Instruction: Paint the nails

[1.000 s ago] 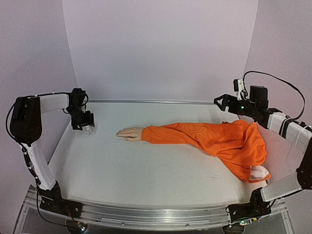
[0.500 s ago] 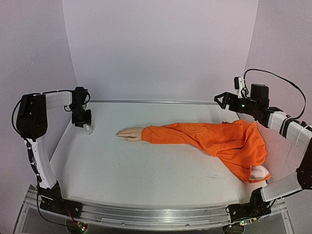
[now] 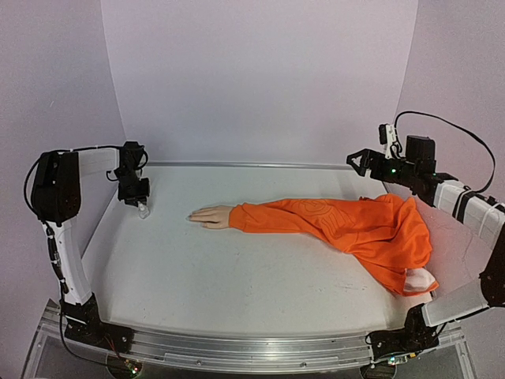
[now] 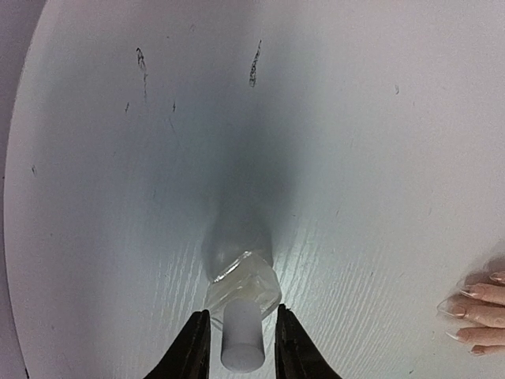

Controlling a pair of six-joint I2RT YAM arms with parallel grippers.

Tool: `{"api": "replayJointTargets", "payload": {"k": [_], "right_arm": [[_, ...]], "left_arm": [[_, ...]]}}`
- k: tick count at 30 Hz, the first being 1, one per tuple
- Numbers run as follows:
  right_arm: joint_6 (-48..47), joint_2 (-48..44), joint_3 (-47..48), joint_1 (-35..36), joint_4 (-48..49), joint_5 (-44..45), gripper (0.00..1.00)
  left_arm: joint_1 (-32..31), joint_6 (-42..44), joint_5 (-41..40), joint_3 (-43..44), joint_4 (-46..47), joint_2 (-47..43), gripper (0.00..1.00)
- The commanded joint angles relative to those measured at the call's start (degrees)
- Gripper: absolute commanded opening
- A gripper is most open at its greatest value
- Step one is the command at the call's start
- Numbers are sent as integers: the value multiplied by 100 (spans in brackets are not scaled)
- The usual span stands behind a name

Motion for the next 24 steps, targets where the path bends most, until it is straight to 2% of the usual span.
{"api": "replayJointTargets", "payload": {"k": [1,5,9,14,17,20,24], "right_arm": [[-4,-168,210,-28,262,-160,98],[16,-199,195,-28,255,-173,98],[16,-201,195,-28,253,-154,98],[31,-184,173,-28,245,-119,98],[-16,-175,169,-28,249,-82,98],[-80,-139,152,-29,265,-287,98],[58,2,-13,86,601,-1054,98]], "left_arm": [[35,115,-118,318,-5,98,29],[35,131,-81,316,-33,117,28],[37,163,-69,294,-44,92,23],[39,225,-105,264,-67,4,8],[27,225,31,219,-112,-109,4],[6,212,312,114,-142,-376,0],[-164,232,1252,8,-232,-768,0]]}}
